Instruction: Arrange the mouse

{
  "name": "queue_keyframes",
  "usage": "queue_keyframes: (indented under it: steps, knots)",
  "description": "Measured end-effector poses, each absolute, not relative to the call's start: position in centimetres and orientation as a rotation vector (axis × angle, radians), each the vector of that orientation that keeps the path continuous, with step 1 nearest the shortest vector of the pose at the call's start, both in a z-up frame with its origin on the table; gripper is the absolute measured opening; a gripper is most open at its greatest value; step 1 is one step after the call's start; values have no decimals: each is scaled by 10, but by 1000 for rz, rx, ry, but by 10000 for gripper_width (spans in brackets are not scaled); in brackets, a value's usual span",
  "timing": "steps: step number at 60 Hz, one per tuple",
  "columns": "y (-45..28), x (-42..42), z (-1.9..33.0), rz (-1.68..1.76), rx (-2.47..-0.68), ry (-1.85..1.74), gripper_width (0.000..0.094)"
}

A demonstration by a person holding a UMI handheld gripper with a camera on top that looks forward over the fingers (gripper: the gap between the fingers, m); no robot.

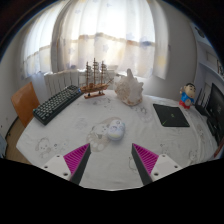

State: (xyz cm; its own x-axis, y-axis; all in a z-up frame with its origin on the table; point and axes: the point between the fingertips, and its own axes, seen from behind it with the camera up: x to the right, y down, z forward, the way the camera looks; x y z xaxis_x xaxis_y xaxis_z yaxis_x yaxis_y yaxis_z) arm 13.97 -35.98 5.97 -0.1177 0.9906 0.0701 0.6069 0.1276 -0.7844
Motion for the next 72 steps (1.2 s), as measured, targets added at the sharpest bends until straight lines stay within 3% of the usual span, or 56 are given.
queue_keyframes:
  steps: [34, 63, 65, 67, 72]
  knots:
    - [-357, 36, -8, 802, -1599, -1709, 854]
    - [-359, -10, -15, 872, -1628, -1736, 850]
    - [-357, -11, -15, 868, -1630, -1735, 776]
    - [-355, -11, -15, 854, -1620, -1738, 436]
    - [-355, -12, -12, 849, -1593, -1756, 383]
